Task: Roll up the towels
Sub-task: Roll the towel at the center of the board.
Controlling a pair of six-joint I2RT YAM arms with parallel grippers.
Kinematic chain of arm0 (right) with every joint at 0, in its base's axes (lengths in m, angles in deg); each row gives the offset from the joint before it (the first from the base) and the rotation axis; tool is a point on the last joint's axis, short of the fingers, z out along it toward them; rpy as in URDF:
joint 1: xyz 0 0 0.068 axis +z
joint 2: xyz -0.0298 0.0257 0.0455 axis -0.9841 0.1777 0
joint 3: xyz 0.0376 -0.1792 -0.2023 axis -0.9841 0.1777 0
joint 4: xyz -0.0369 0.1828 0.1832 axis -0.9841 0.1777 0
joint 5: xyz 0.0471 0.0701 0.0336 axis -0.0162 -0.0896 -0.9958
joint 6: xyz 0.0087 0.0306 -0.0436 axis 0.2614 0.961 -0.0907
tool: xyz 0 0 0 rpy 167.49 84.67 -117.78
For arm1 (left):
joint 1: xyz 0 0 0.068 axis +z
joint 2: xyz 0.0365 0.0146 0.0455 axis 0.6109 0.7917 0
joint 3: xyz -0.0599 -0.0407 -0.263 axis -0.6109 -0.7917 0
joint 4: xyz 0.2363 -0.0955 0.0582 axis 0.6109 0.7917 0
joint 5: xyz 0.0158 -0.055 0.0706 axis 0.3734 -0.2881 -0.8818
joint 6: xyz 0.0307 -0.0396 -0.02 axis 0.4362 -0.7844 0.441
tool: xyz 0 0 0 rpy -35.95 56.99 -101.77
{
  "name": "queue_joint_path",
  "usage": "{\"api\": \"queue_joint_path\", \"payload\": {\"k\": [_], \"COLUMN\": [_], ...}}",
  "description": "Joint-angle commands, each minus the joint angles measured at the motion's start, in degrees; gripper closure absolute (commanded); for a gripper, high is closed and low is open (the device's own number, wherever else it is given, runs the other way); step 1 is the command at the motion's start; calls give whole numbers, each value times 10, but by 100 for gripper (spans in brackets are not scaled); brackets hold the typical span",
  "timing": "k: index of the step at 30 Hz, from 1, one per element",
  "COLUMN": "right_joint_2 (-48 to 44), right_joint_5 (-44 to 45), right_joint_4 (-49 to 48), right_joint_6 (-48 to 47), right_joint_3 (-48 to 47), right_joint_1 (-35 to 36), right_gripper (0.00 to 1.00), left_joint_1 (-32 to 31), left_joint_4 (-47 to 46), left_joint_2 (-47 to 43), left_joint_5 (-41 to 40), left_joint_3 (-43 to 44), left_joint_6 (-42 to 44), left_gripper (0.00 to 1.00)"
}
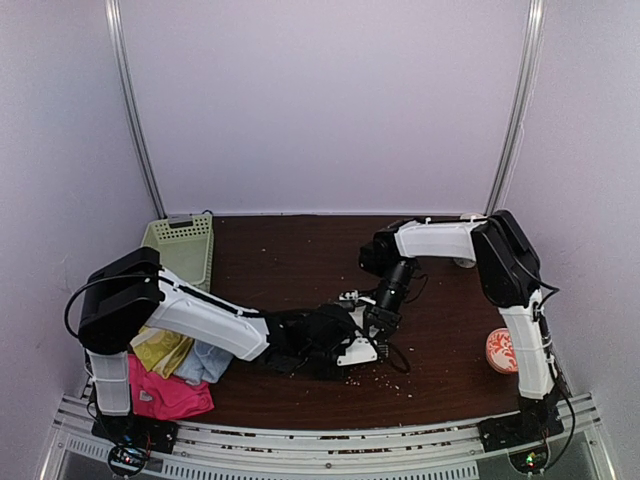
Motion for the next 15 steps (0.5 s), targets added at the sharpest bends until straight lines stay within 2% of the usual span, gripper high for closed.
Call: {"api": "queue_joint_path", "payload": {"k": [1,4,7,15], "right_joint_2": [-35,-27,-6,39], "right_joint_5": [3,72,121,184], "right_joint_4": [-21,-98,-137,-164], "right_joint_6": [15,105,144,160], "right_joint_3": [-7,3,4,-26], "right_joint_1": [-39,-48,-44,-11], "right_gripper": [64,73,80,81], "left_joint_1": [3,2,-2,-7], "left_joint_4": [74,110,148,216], "left_joint_2": [6,0,-6,5], "left_joint_5": [34,40,40,97], "left_joint_3": [21,34,53,99], "left_joint_6": [-44,-65,-83,-128], "left_gripper": [94,96,96,97]}}
